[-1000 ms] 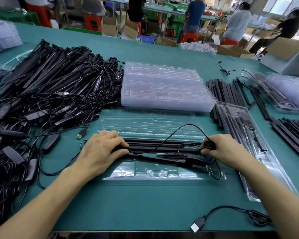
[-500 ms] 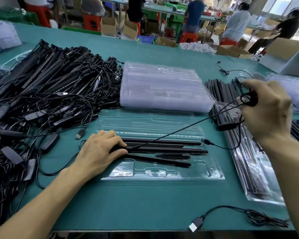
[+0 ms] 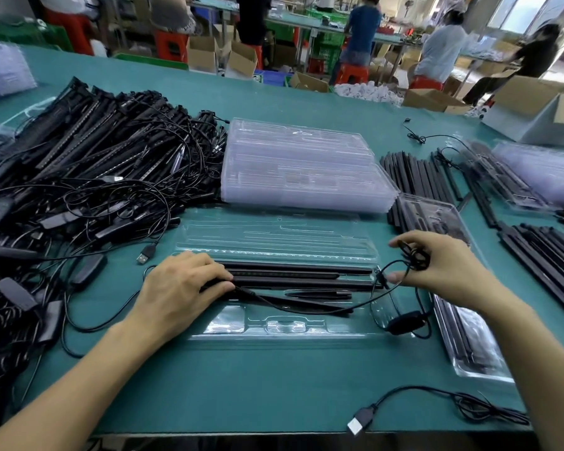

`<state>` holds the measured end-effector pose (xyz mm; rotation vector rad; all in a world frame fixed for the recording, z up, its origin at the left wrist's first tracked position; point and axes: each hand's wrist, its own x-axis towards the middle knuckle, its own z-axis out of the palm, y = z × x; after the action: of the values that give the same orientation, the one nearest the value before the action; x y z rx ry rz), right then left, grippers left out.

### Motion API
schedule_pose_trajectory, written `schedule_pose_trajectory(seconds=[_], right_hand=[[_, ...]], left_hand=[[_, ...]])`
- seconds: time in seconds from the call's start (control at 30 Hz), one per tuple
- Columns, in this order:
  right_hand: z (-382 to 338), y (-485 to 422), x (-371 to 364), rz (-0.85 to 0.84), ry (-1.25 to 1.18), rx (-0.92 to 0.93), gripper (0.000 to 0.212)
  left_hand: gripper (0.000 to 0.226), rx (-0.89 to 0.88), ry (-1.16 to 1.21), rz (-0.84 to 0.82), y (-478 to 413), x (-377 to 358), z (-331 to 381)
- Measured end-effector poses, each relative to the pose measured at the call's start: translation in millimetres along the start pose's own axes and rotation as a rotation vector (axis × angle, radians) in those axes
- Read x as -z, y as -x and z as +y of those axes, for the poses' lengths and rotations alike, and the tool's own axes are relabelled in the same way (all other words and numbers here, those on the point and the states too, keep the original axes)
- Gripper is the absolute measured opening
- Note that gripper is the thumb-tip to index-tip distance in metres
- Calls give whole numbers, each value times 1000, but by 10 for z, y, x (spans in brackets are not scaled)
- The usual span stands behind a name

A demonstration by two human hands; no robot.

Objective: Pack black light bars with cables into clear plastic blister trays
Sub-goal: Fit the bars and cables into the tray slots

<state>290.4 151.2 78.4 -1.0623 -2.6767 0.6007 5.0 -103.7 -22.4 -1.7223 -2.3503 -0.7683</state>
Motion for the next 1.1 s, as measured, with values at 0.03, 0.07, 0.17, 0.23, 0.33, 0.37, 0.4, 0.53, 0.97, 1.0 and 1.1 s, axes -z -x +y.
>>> schedule_pose_trajectory(seconds=[0.03,0.07,0.17,0.23,0.33,0.37,0.4,0.53,0.97,1.0,1.1], right_hand=[[-14,4,41,-24,-117,-31,53],[-43,8,87,-30,-273,-50,56],[-169,7,179,93,-639,-68,39],[-270,-12,243,217,-733,-118,21],[-417,-8,350,287,-1087,-204,6],[-449,-6,385,290,-1220,-220,4],[-478,-2,408,278,-1328,-238,5],[-570,44,408,120,-1530,-385,5],[-715,299,125,-173,-1757,-229,34],[-708,306,139,-170,-1794,-234,37],[-691,293,168,-162,-1851,-247,30]], left_hand=[[40,3,-15,3,-1,2,12],[42,0,-36,3,-4,6,22],[46,-11,-79,-27,-8,26,41],[46,-22,-97,-12,-29,43,83],[37,-43,-100,182,-60,98,317],[31,-74,-56,274,-53,129,447],[24,-148,30,327,-30,155,595],[17,-548,343,-128,177,198,1237],[98,167,703,-65,-768,-51,1642],[100,165,742,-54,-765,-77,1612],[86,154,828,-138,-756,-106,1543]])
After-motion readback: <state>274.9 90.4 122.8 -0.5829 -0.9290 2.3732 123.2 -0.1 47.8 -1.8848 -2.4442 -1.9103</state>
